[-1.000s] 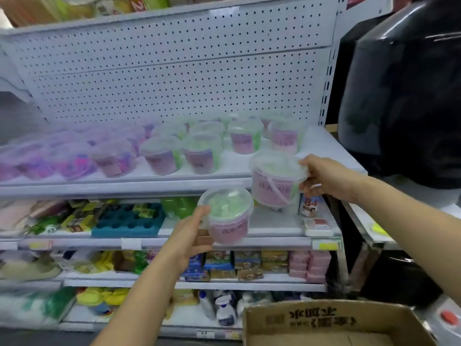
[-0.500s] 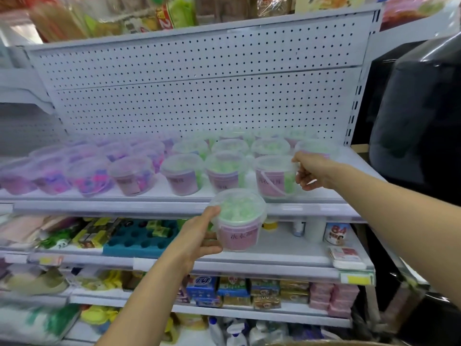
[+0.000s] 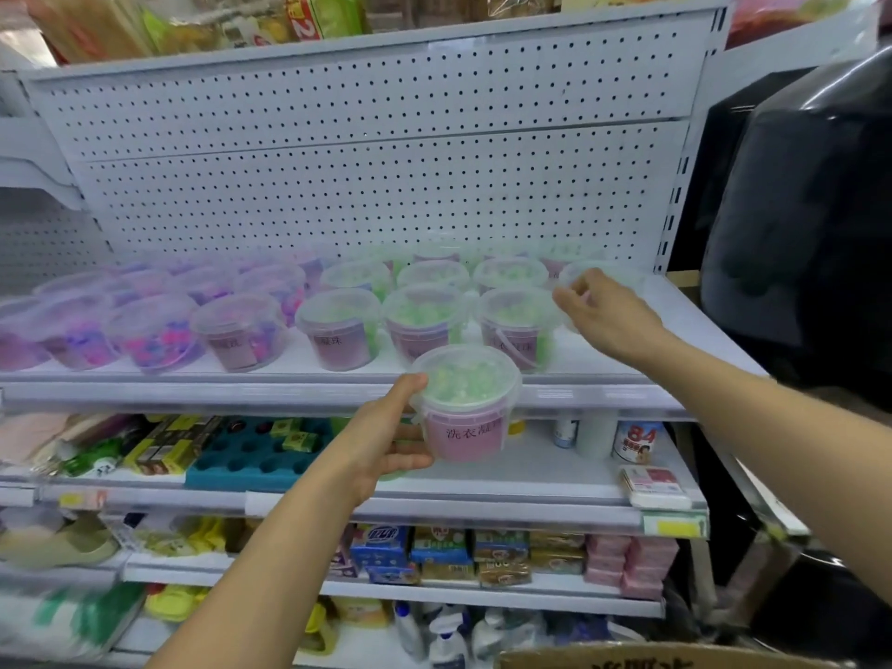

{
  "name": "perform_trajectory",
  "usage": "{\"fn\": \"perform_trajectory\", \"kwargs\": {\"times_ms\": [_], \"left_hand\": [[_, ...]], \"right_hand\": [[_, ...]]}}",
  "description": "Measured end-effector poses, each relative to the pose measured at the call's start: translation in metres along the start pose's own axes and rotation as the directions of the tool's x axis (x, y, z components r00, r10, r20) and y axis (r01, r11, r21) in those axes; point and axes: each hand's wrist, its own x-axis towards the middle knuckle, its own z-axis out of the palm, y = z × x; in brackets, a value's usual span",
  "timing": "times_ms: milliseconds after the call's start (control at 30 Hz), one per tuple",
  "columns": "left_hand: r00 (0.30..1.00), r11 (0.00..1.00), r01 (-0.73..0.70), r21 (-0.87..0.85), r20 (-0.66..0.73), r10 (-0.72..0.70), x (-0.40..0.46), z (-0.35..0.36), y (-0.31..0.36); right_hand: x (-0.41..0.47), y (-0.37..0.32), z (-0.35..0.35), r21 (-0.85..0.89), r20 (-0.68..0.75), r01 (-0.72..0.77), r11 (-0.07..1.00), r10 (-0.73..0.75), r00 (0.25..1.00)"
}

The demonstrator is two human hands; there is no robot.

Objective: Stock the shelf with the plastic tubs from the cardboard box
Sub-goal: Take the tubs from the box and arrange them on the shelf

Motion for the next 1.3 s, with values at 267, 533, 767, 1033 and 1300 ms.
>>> {"fn": "perform_trajectory", "kwargs": {"times_ms": [267, 533, 767, 1033, 1300], "left_hand": [[0.987, 0.996, -0.088, 0.023, 0.135, 0.084, -0.014, 0.053, 0.022], [0.964, 0.951, -0.250, 0.179, 0.140, 0.227, -0.015, 0.107, 0.032], [0.723, 0.475, -0.525, 0.706, 0.076, 0.687, 0.024, 0.105, 0.052], [0.749, 0.254, -0.474, 0.843, 0.235, 0.619, 0.068, 0.094, 0.065], [0.697, 0.239, -0.514, 0.824, 0.239, 0.676, 0.076, 0.090, 0.073]], "right_hand": [[-0.059, -0.002, -0.032, 0.320, 0.481, -0.196, 0.927, 0.019, 0.876], [-0.058, 0.045, -0.074, 0.441, 0.353, -0.347, 0.828, 0.195, 0.915], [-0.018, 0.073, -0.078, 0.440, 0.208, -0.457, 0.773, 0.408, 0.889], [0.023, 0.086, -0.058, 0.391, 0.185, -0.545, 0.742, 0.516, 0.836], [0.042, 0.086, -0.047, 0.365, 0.158, -0.542, 0.757, 0.523, 0.837]]}}
